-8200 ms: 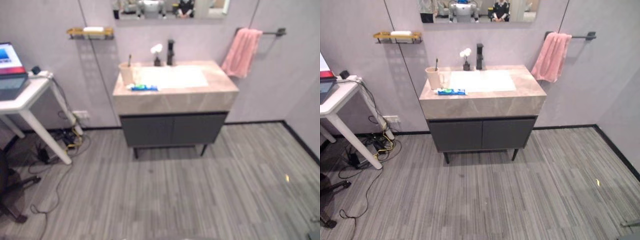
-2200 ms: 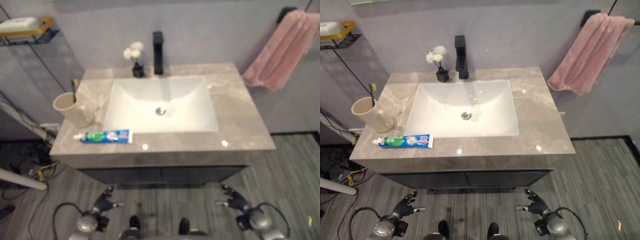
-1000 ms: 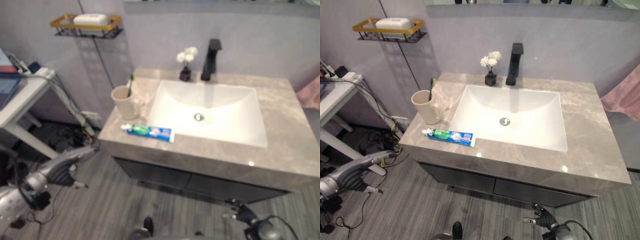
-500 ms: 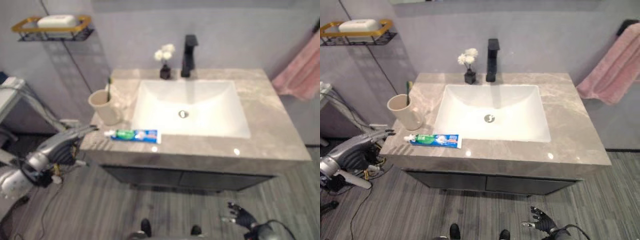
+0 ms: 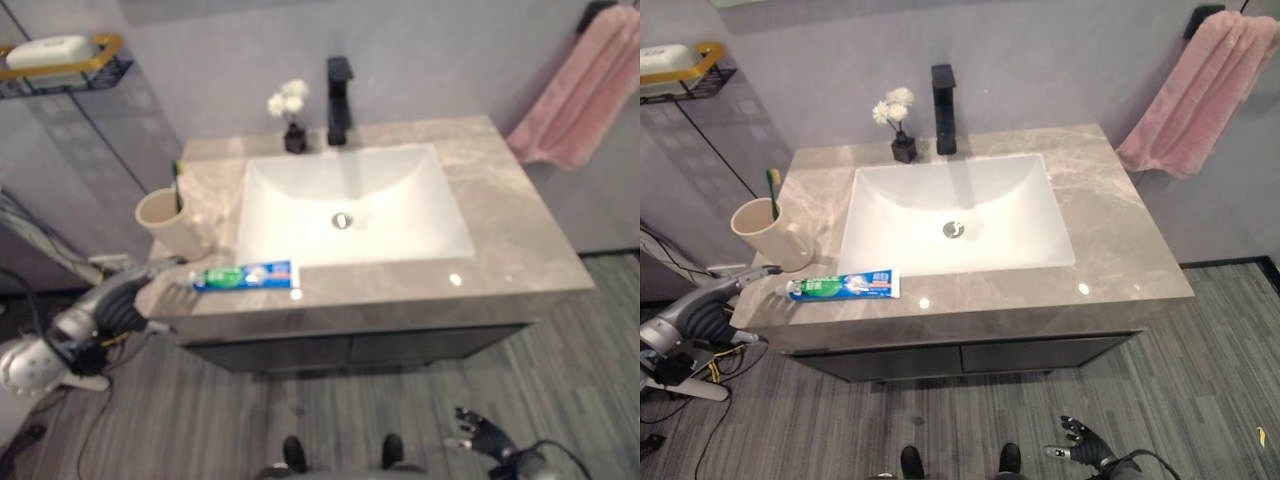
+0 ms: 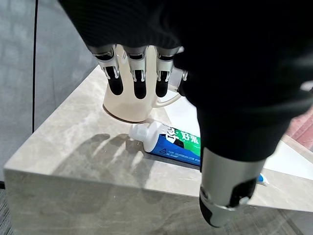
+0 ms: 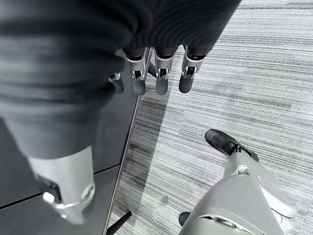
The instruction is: Put brush and paste in cup on sink, flatten towel.
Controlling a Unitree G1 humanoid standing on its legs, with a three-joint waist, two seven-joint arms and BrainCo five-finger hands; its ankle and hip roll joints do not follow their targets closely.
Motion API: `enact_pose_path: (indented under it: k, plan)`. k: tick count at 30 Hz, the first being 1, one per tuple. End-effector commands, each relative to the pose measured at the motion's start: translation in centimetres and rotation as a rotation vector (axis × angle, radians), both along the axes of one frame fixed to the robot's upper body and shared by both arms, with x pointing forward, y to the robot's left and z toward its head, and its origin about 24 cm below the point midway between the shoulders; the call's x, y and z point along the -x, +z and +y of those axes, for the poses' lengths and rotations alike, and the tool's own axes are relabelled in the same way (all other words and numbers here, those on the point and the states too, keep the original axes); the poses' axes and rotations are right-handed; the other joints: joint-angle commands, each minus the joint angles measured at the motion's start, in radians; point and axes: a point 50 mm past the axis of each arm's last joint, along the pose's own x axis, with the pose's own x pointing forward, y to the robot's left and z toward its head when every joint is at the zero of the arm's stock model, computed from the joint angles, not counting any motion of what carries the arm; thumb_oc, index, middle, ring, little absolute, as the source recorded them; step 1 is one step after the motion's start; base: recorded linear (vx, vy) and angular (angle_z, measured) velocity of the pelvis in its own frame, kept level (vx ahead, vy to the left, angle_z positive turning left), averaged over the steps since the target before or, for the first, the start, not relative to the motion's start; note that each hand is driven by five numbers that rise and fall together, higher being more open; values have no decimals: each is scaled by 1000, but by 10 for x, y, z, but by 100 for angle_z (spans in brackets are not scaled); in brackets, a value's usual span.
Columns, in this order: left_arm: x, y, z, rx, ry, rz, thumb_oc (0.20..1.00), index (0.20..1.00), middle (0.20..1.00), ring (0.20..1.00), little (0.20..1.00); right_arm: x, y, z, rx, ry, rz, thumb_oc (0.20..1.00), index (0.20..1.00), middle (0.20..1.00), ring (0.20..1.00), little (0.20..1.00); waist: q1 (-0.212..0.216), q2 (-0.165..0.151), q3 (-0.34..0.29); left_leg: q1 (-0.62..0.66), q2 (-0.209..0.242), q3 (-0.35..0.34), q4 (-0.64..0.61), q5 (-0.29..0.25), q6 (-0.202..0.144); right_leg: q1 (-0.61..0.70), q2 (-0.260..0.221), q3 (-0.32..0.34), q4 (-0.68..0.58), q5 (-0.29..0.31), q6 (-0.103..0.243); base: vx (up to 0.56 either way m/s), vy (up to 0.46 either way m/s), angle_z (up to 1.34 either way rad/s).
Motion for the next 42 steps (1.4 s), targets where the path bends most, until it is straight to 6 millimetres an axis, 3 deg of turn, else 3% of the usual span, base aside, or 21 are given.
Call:
enact_pose_path:
  k: [1, 12, 21, 25, 26, 34, 35, 36, 37, 38, 39, 40, 42]
  plan:
    - [-15, 26, 2, 15, 9, -133, 1000, 1000, 1000, 1000, 1000, -25, 16, -7, 23, 33, -95, 1000, 1000, 1000, 1000, 1000, -11, -28, 23, 20, -5, -55, 14, -71, 12, 14, -56, 24, 5, 80, 66, 14, 2, -6]
    - [-27, 20, -8, 12, -25, -123, 1000, 1000, 1000, 1000, 1000, -32, 19, -8, 29, 37, -113, 1000, 1000, 1000, 1000, 1000, -23, -32, 30, 6, 4, -38, 14, -69, 6, -16, -46, 43, 5, 80, 65, 18, -7, -8]
    - [-33, 24, -7, -31, -30, -126, 1000, 1000, 1000, 1000, 1000, -25, 15, -3, 25, 63, -87, 1000, 1000, 1000, 1000, 1000, -36, -35, 27, 11, 12, -13, 14, -71, 1, -30, -39, 65, 5, 85, 68, 28, -9, -10]
    - [-32, 10, 0, -20, 12, -73, 1000, 1000, 1000, 1000, 1000, -23, 15, -2, 22, 67, -81, 1000, 1000, 1000, 1000, 1000, -39, -37, 25, 16, 14, -6, 14, -72, -1, -32, -38, 72, 5, 84, 68, 26, -9, -11]
    - [-33, 10, 0, -18, 16, -71, 922, 922, 922, 922, 922, -23, 15, -3, 24, 66, -80, 1000, 1000, 1000, 1000, 1000, -39, -37, 25, 16, 14, -5, 14, -72, -1, -33, -38, 72, 5, 84, 68, 14, -4, -7]
    - [-28, 2, 5, -130, 0, -15, 862, 862, 862, 862, 862, -24, 16, -2, 19, 72, -88, 1000, 1000, 1000, 1000, 1000, -43, -40, 27, 9, 16, 6, 14, -69, -4, -47, -36, 80, 5, 84, 69, 5, -1, -5]
    - [-28, 2, 4, -131, -1, -15, 840, 840, 840, 840, 840, -24, 16, -2, 19, 72, -88, 1000, 1000, 1000, 1000, 1000, -42, -40, 27, 9, 16, 6, 14, -69, -4, -48, -36, 80, 5, 84, 69, -1, -1, -6]
    - [-28, 1, 5, -150, -4, -8, 765, 765, 765, 765, 765, -25, 17, -2, 20, 76, -93, 1000, 1000, 1000, 1000, 1000, -42, -41, 28, 7, 16, 8, 14, -69, -5, -49, -35, 80, 5, 83, 69, -4, -2, -8]
    - [-27, -2, 5, -171, -7, 2, 620, 620, 620, 620, 620, -25, 17, -2, 19, 79, -95, 1000, 1000, 1000, 1000, 1000, -42, -43, 29, 7, 16, 10, 14, -69, -5, -52, -34, 83, 5, 82, 70, -11, -11, -7]
    - [-26, -8, 5, -214, -9, 11, 366, 366, 366, 366, 366, -26, 17, -1, 21, 77, -100, 1000, 1000, 1000, 1000, 1000, -40, -48, 31, 5, 18, 13, 14, -69, -6, -55, -33, 84, 5, 82, 70, -9, -11, -5]
    - [-26, -8, 5, -215, -9, 11, 256, 256, 256, 256, 256, -26, 17, -1, 21, 77, -100, 1000, 1000, 1000, 1000, 1000, -40, -48, 31, 5, 18, 13, 14, -69, -6, -55, -33, 84, 5, 82, 70, -7, -12, -3]
    - [-26, -10, 6, -232, -4, 6, 200, 200, 200, 200, 200, -26, 17, 0, 18, 76, -104, 1000, 1000, 1000, 1000, 1000, -39, -49, 30, 6, 19, 14, 14, -70, -6, -55, -32, 83, 5, 79, 70, 0, 0, 0]
    - [-25, -18, 7, -251, 4, 19, 200, 200, 200, 200, 200, -27, 18, 1, 19, 77, -112, 1000, 1000, 1000, 1000, 1000, -40, -52, 30, 7, 20, 14, 14, -70, -6, -54, -32, 81, 5, 77, 70, 0, 0, 0]
